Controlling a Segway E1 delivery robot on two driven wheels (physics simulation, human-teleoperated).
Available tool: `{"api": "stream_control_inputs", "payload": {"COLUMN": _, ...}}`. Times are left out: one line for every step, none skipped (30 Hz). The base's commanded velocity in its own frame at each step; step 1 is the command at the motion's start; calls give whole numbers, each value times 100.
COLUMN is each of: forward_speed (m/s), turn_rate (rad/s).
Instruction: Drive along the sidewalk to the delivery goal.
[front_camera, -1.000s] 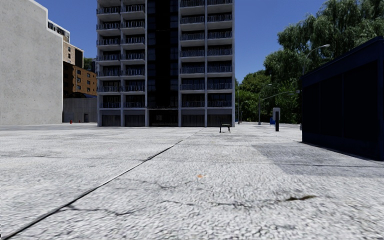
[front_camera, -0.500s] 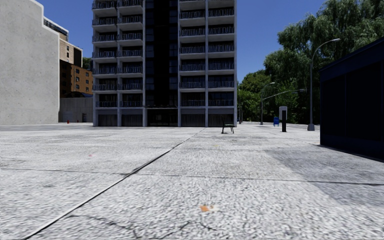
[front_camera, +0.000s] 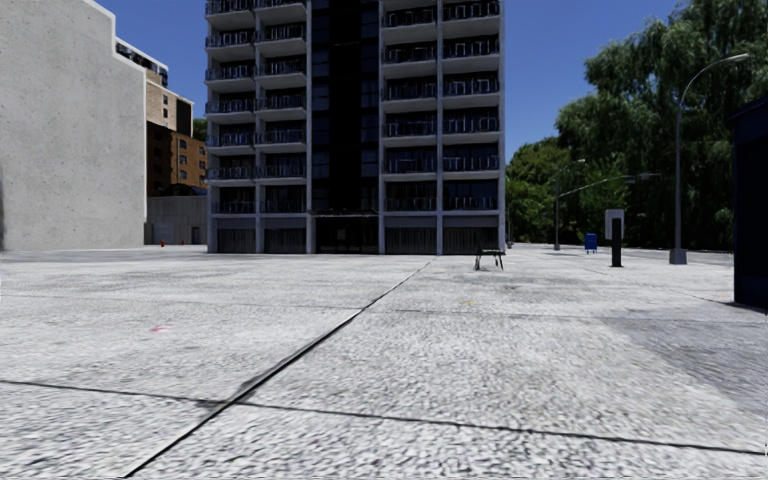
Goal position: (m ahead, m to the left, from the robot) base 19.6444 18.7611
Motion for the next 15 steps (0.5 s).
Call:
{"api": "stream_control_inputs", "payload": {"forward_speed": 200, "turn_rate": 34}}
{"api": "stream_control_inputs", "payload": {"forward_speed": 200, "turn_rate": 34}}
{"api": "stream_control_inputs", "payload": {"forward_speed": 200, "turn_rate": 34}}
{"api": "stream_control_inputs", "payload": {"forward_speed": 200, "turn_rate": 34}}
{"api": "stream_control_inputs", "payload": {"forward_speed": 200, "turn_rate": 34}}
{"api": "stream_control_inputs", "payload": {"forward_speed": 200, "turn_rate": 34}}
{"api": "stream_control_inputs", "payload": {"forward_speed": 200, "turn_rate": 34}}
{"api": "stream_control_inputs", "payload": {"forward_speed": 200, "turn_rate": 34}}
{"api": "stream_control_inputs", "payload": {"forward_speed": 200, "turn_rate": 34}}
{"api": "stream_control_inputs", "payload": {"forward_speed": 200, "turn_rate": 34}}
{"api": "stream_control_inputs", "payload": {"forward_speed": 200, "turn_rate": 34}}
{"api": "stream_control_inputs", "payload": {"forward_speed": 200, "turn_rate": 34}}
{"api": "stream_control_inputs", "payload": {"forward_speed": 200, "turn_rate": 34}}
{"api": "stream_control_inputs", "payload": {"forward_speed": 200, "turn_rate": 34}}
{"api": "stream_control_inputs", "payload": {"forward_speed": 200, "turn_rate": 34}}
